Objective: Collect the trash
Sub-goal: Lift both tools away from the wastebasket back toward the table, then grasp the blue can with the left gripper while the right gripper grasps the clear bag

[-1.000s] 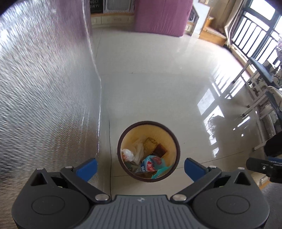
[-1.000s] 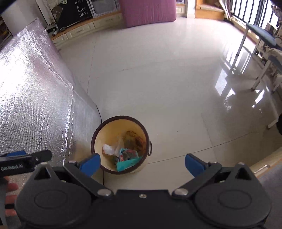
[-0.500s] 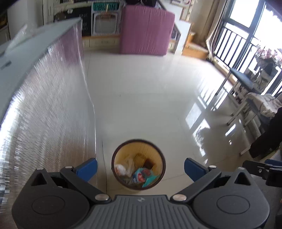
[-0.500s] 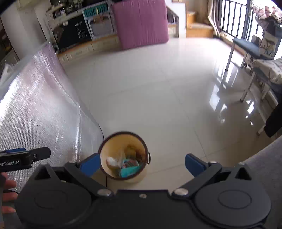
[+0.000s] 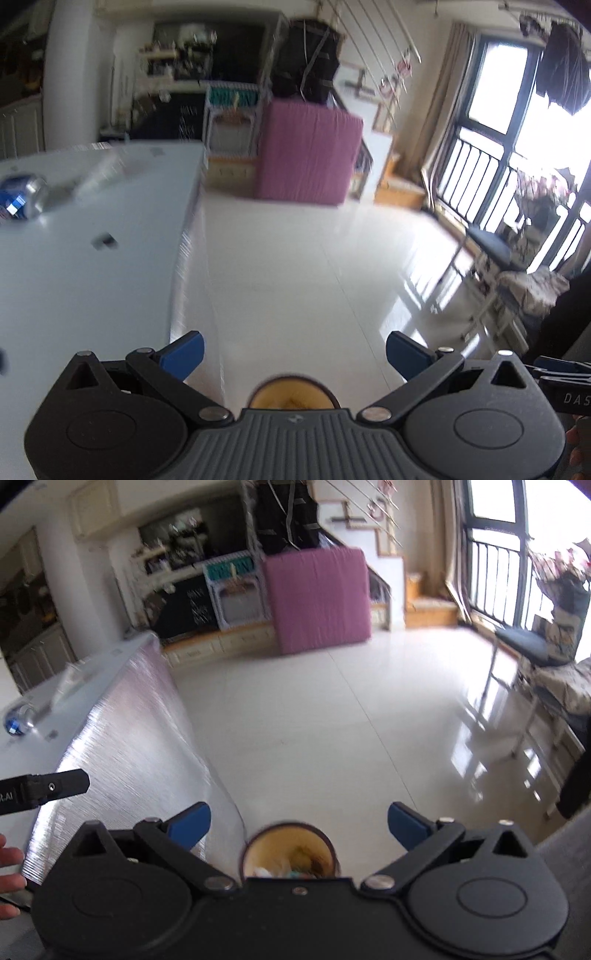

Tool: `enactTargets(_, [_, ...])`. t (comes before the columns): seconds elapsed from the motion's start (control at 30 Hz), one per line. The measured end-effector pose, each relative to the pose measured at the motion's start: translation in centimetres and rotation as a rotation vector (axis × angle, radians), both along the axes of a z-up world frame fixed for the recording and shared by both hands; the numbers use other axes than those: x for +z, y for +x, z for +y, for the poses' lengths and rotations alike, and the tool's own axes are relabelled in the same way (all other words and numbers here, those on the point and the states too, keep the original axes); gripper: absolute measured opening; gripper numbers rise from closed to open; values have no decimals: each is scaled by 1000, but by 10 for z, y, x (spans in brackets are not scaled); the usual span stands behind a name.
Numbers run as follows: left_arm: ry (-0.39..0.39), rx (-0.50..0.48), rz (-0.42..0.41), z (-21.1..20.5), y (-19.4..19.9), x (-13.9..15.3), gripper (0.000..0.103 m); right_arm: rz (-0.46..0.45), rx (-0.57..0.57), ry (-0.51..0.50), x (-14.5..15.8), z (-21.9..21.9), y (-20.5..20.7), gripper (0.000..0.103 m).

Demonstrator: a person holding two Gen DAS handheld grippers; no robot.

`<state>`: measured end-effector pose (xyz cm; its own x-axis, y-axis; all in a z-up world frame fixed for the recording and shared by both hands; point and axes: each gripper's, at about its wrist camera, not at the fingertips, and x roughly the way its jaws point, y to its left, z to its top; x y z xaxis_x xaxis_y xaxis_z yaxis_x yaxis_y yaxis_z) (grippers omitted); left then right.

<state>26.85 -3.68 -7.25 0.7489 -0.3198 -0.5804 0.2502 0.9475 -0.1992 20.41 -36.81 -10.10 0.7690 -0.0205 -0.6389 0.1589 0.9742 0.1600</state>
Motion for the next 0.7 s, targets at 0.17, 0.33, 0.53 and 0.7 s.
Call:
enactTargets(0.17, [15,60,-107,43,-2,33,103,-97,60,-7,27,37,13,103])
enactTargets(0.33, [32,147,-167,101,4,46,103,-181,128,-13,49,83,37,103])
enactTargets(0.53, [53,261,-188,171,28,48,103,-258,191,-11,69,147,76,103])
enactTargets(0.7, [107,320,-202,218,58,46,103,-271,260,20,78,199,122,103])
